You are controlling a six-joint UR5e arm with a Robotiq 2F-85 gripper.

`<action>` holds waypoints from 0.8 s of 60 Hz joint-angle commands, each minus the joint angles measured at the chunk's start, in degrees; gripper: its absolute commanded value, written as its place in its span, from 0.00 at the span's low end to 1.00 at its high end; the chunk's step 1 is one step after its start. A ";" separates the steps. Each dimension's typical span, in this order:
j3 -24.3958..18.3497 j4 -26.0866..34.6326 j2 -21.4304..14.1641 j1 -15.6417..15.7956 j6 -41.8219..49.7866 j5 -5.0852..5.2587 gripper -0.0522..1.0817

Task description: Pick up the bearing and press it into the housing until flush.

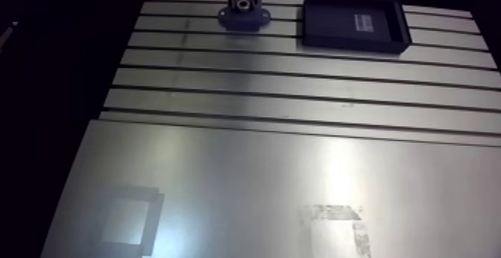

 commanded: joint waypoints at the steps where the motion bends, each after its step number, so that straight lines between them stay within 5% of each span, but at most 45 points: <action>1: -0.07 -0.01 0.00 -0.05 -0.06 0.00 0.63; 48: -0.24 -0.01 0.35 -0.05 -0.14 -0.09 0.63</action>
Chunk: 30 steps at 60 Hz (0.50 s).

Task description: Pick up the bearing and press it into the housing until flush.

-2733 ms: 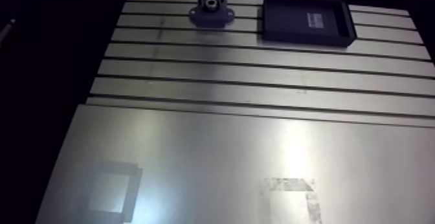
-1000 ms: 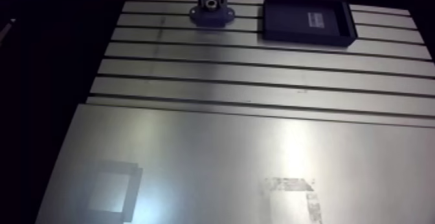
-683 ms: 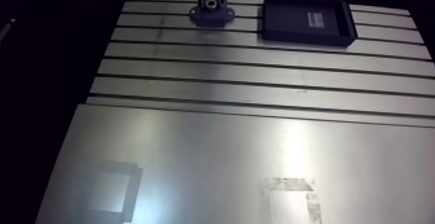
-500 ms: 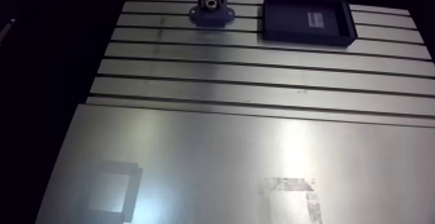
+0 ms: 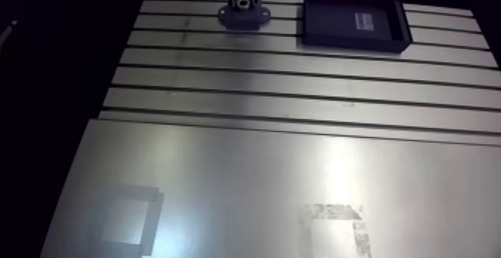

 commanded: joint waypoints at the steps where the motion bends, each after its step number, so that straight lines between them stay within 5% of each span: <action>1: -0.06 -0.01 0.09 -0.03 -0.01 -0.01 0.63; 10: 0.03 -0.01 0.01 -0.03 -0.02 -0.01 0.61; 11: 0.10 -0.01 -0.07 -0.03 0.14 -0.01 0.51; 12: 0.10 -0.01 -0.07 -0.03 0.14 -0.01 0.51; 13: 0.19 -0.01 -0.09 -0.03 0.01 -0.01 0.30; 14: 0.19 -0.01 -0.09 -0.03 0.01 -0.01 0.30; 15: 0.20 0.06 -0.16 -0.03 -0.08 -0.09 0.09; 16: 0.28 0.00 -0.33 -0.03 -0.02 -0.02 0.06; 30: 0.03 0.06 -0.95 -0.01 0.09 -0.10 0.05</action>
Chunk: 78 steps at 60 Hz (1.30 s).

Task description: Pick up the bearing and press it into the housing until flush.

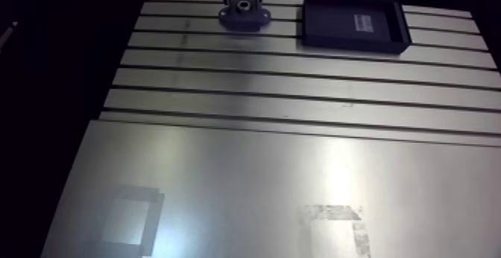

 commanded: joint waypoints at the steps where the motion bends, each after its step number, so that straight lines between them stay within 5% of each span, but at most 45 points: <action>1: -0.22 0.08 -0.80 -0.04 0.00 -0.08 0.05; 24: -0.50 1.04 -3.54 -0.04 -0.01 -0.70 0.07; 32: -0.50 1.78 -4.49 -0.04 0.34 -0.61 0.29; 36: -0.73 2.64 -5.10 0.05 1.36 -0.61 0.48; 38: -0.76 2.96 -5.32 0.05 2.88 -0.61 0.71; 45: -0.76 3.55 -5.32 -0.04 3.73 -0.11 0.95; 78: -0.85 4.23 -4.46 -0.04 7.44 0.36 1.00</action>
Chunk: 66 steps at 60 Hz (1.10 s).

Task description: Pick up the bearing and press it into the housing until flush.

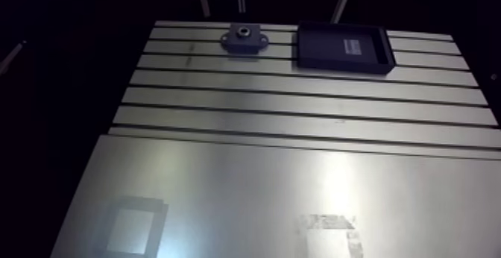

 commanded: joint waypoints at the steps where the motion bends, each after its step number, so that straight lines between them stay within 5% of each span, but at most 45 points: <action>1: -0.01 -0.20 0.32 0.14 1.09 0.12 1.00; 13: 0.42 -0.63 1.12 -0.29 3.25 0.82 1.00; 66: 0.61 -3.00 2.69 -0.23 1.14 0.56 0.99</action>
